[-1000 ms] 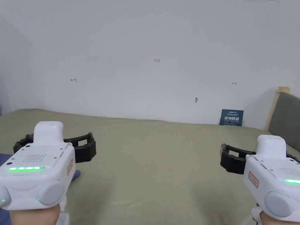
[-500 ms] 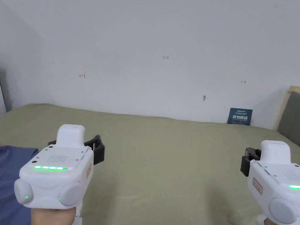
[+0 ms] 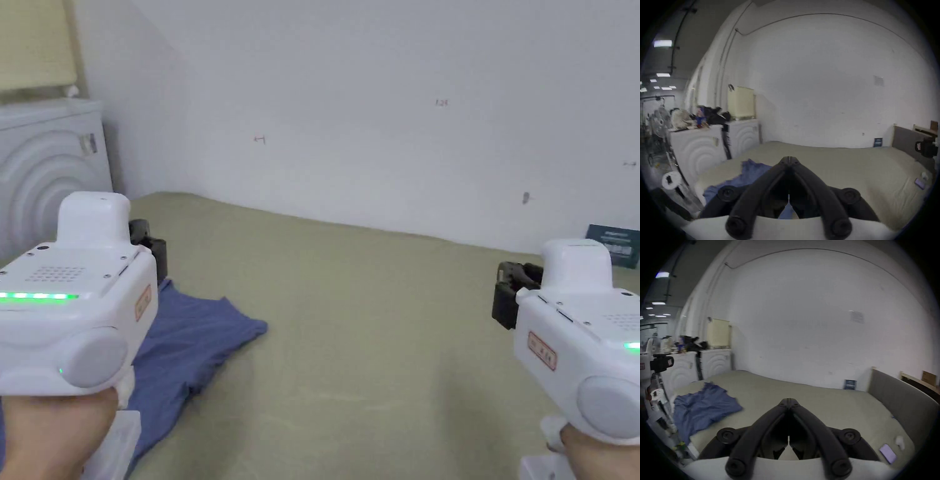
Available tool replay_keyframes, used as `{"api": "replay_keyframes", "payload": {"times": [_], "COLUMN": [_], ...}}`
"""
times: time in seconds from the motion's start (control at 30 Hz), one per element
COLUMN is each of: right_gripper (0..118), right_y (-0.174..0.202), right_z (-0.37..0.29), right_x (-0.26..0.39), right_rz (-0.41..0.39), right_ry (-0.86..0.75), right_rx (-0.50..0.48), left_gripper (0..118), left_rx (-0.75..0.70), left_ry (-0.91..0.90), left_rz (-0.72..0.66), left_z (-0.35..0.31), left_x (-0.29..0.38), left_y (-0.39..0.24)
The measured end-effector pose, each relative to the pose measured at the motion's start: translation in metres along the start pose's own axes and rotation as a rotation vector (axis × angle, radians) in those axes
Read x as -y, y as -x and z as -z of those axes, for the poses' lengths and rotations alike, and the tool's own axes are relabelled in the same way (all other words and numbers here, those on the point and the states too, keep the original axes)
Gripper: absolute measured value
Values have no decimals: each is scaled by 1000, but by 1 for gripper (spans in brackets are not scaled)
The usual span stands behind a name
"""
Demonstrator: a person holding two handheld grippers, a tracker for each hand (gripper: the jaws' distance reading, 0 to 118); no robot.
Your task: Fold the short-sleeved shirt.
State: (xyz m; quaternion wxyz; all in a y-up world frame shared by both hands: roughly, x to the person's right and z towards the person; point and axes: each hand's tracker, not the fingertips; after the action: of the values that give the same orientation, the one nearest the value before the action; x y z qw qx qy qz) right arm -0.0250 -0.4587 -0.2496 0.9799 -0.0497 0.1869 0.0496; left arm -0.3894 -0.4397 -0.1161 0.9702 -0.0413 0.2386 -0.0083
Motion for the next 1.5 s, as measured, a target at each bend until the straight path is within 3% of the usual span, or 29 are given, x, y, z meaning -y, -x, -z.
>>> {"api": "replay_keyframes", "payload": {"times": [0.13, 0.27, 0.4, 0.5, 0.6, 0.7, 0.73, 0.77, 0.87, 0.93, 1.07, 1.13, 1.3, 1.4, 1.43, 1.47, 1.5], "right_gripper": [0, 0, 0, 0, 0, 0, 0, 0, 0, 0, 0, 0, 0, 0, 0, 0, 0], "right_y": [77, 134, 158, 161, 145, 115, 102, 88, 51, 26, -2, -12, -34, -38, -40, -40, -40], "right_z": [25, 42, 61, 76, 93, 110, 114, 116, 119, 118, 109, 105, 102, 95, 93, 91, 90], "right_x": [-5, 15, 39, 49, 51, 48, 47, 47, 54, 66, 98, 117, 154, 160, 161, 161, 161], "right_rz": [21, 25, 28, -36, -55, -52, -55, -65, -75, -46, -57, -70, 5, 11, 11, 11, 11], "right_ry": [18, 62, 140, 189, 199, 228, 233, 236, 262, 318, 411, 451, 550, 538, 535, 531, 525], "right_rx": [-243, -393, -435, -450, -438, -381, -352, -314, -244, -212, -147, -125, -90, -79, -72, -65, -64], "left_gripper": [0, 0, 0, 0, 2, 8, 15, 32, 104, 106, 106, 106, 101, 68, 68, 19, 1], "left_rx": [-107, -210, -223, -222, -198, -79, -26, 25, 206, 359, 418, 334, 178, 204, 230, 249, 253], "left_ry": [12, 84, 184, 249, 336, 412, 466, 541, 790, 855, 1014, 1061, 1091, 1016, 981, 932, 908], "left_rz": [9, 3, -79, -132, -133, -111, -106, -82, 23, 100, -16, -37, 35, 7, 17, 22, 16], "left_z": [-39, -68, -68, -44, 8, 88, 122, 158, 256, 311, 386, 405, 420, 407, 402, 396, 391], "left_x": [2, 23, 58, 79, 83, 89, 90, 92, 107, 129, 180, 207, 249, 246, 240, 232, 221], "left_y": [53, 93, 124, 137, 140, 145, 145, 142, 123, 103, 70, 56, 43, 46, 46, 45, 45]}}
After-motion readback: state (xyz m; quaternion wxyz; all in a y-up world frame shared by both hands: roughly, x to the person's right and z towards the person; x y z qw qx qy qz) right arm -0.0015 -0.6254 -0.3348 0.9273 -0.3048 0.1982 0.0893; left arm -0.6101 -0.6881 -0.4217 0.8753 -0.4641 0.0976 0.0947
